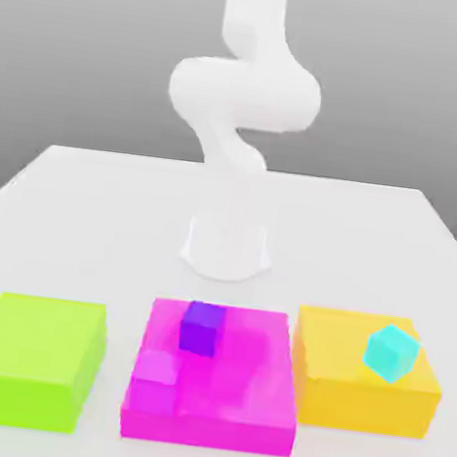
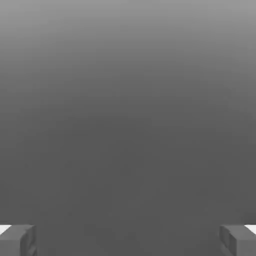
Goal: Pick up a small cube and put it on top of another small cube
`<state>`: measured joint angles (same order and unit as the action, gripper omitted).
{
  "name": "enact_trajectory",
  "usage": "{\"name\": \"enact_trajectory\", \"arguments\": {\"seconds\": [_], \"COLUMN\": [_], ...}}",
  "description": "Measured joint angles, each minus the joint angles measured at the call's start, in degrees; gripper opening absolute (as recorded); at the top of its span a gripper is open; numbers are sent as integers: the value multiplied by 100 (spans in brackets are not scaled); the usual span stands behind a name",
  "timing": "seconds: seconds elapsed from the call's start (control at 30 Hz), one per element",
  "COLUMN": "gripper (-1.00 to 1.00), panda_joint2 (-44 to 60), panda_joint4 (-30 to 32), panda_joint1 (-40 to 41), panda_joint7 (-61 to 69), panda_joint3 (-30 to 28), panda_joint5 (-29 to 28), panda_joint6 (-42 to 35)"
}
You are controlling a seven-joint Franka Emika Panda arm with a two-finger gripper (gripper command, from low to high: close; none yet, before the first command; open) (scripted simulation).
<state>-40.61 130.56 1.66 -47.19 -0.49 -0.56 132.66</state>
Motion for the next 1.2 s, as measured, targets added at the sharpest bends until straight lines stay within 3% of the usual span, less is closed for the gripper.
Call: {"name": "enact_trajectory", "arguments": {"seconds": [0.53,1.2], "gripper": [0,0], "panda_joint2": [3355,7565], "panda_joint4": [-792,-1791], "panda_joint1": [867,2247], "panda_joint7": [-670,-591], "panda_joint3": [-637,-934], "panda_joint5": [-67,1092], "panda_joint6": [550,1438]}}
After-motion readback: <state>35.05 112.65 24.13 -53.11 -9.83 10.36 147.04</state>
